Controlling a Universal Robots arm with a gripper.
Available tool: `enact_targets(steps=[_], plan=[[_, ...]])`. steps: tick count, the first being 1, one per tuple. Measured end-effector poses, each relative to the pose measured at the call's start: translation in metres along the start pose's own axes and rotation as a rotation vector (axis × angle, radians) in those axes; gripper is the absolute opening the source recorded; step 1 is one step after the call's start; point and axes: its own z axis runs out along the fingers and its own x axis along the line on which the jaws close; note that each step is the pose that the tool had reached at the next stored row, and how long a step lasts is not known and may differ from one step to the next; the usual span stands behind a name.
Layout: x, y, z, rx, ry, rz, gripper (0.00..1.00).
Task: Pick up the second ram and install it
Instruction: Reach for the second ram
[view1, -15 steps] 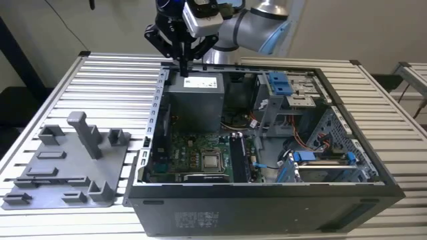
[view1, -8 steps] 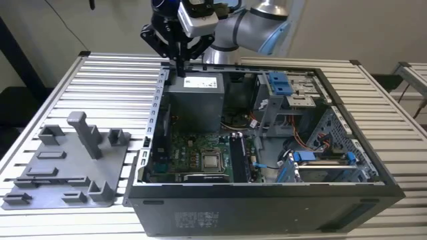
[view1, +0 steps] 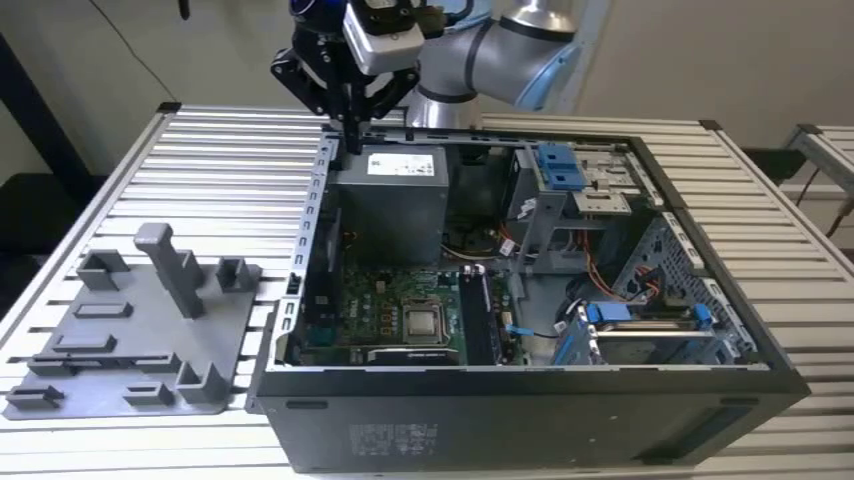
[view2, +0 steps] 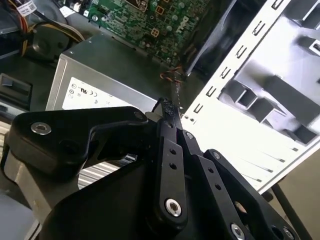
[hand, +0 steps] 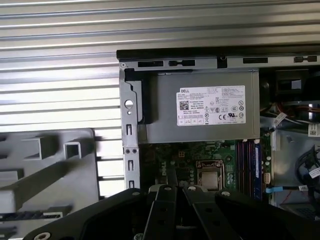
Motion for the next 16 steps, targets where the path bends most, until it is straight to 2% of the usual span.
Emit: enact_targets(steps=[16], plan=[[0.0179,-0.0012,-0.0003,0.0001,0.0017,0.0,0.11]])
